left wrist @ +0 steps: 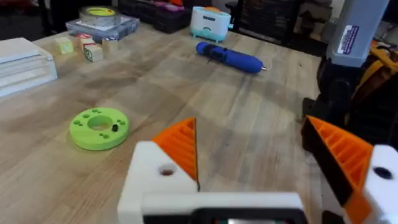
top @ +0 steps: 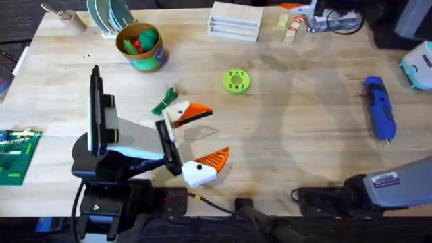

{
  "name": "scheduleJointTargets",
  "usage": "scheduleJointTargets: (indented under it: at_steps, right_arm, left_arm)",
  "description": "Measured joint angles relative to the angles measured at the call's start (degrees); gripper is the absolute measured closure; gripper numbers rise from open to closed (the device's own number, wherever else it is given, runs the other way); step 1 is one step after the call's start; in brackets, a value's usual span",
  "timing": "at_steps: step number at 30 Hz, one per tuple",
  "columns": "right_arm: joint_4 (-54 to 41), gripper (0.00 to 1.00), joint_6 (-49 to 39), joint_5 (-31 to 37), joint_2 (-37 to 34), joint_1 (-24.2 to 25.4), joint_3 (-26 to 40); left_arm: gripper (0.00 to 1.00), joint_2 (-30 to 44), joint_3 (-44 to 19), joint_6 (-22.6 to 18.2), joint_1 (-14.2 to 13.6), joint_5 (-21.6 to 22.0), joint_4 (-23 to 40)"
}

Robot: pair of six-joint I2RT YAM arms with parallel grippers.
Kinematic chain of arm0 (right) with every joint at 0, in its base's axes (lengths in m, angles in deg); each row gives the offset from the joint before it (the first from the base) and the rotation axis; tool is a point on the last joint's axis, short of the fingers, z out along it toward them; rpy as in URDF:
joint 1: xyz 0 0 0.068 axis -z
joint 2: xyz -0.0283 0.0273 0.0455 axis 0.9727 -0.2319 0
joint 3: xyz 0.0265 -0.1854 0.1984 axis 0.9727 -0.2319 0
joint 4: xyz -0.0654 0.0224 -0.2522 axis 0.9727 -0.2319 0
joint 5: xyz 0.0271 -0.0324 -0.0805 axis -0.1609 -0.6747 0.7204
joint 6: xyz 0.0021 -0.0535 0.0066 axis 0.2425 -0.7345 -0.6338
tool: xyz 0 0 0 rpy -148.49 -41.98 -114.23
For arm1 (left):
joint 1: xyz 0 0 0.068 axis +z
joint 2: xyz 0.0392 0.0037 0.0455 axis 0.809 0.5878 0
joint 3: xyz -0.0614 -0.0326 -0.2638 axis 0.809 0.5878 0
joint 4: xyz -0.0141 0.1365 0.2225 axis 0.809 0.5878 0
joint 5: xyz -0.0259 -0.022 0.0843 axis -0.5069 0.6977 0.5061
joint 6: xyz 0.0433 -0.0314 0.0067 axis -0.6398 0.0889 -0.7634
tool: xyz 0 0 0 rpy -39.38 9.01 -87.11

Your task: Pick up the gripper from the table and insert it into the empty holder that is missing its gripper. Then pick up a screw, insert it into the mounting hole, and use the screwdriver to tighten it. Finally, clean up the table by picking up the vegetable and placing it into the bucket.

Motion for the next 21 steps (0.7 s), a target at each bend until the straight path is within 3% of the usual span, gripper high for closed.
scheduleJointTargets:
  at_steps: [5, 11, 15, 21]
  right_arm:
    - [-19.0, 0.108, -13.2, 7.2, 2.0, 1.0, 3.6]
    - [-32.8, 0.11, -28.9, 18.1, 10.2, -1.4, 4.0]
    - [-38.2, 0.11, -35.2, 25.2, 15.0, -4.9, 4.6]
    - [-39.2, 0.108, -38.7, 29.1, 16.3, -7.5, 5.0]
  left_arm:
    - [0.008, 0.0, 0.0, 0.0, 0.0, 0.0, 0.0]
    - [0.008, 0.0, 0.0, 0.0, 0.0, 0.0, 0.0]
    - [0.008, 0.0, 0.0, 0.0, 0.0, 0.0, 0.0]
    - [0.008, 0.0, 0.0, 0.0, 0.0, 0.0, 0.0]
